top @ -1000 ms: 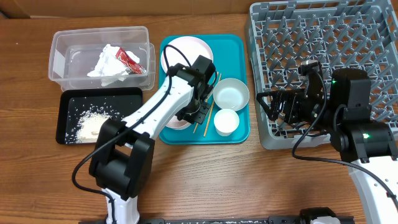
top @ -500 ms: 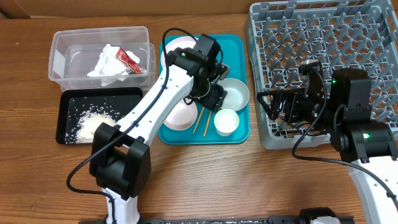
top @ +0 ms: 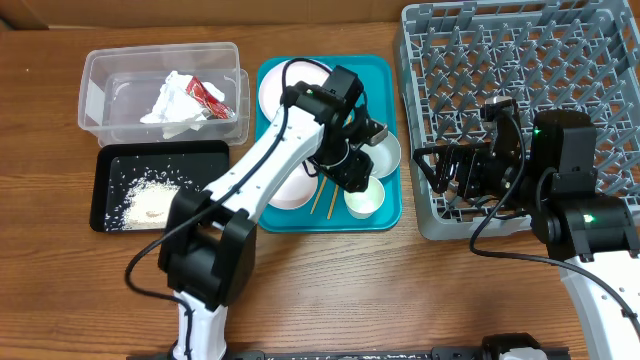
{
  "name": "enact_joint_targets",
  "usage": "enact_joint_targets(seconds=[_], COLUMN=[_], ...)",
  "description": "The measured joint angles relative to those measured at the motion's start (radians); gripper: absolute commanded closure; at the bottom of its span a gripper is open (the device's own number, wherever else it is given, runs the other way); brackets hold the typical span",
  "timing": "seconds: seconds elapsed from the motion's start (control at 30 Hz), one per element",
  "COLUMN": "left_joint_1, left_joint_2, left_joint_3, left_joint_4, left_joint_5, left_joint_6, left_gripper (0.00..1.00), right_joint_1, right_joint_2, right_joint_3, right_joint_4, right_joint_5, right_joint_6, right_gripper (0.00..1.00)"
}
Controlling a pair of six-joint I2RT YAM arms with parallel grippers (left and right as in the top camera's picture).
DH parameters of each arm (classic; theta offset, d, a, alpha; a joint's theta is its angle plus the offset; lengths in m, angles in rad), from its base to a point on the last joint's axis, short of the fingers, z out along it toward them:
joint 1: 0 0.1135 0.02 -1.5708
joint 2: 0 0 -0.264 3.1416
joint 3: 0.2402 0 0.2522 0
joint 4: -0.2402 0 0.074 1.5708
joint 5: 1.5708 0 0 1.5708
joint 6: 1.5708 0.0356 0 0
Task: Sort waste into correct bins and load items into the dishwasher
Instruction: 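Grasp the white cup with the left gripper and lift it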
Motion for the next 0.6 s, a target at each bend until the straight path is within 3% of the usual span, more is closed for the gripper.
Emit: enact_joint_targets(seconds=[0.07, 0.17, 0.47, 0.6], left_joint_1=[0.000, 0.000, 0.005, 0.042], left_joint_2=[0.022, 0.045, 0.051, 0.051], left_joint_3=[-0.003, -0.006, -0.007, -0.007], left_joint_4=[-0.004, -0.004, 0.021, 0.000], left_joint_5=[0.000, 0.000, 0.006, 0.083], left_joint_6=[0.003, -0.002, -0.002, 0.000], left_gripper=[0.67, 0.94, 0.96, 0.96], right_joint_1=[0.000, 0.000, 0.000, 0.000], right_joint_2=[0.000, 0.000, 0.000, 0.000], right_joint_3=[0.000, 0.000, 0.000, 0.000], right_joint_4=[-0.003, -0.007, -0.018, -0.023], right_joint_5=[0.002, 0.002, 0.002, 0.002], right_joint_6=[0.000, 0.000, 0.000, 0.015], right_gripper=[0.00, 0.00, 0.00, 0.00])
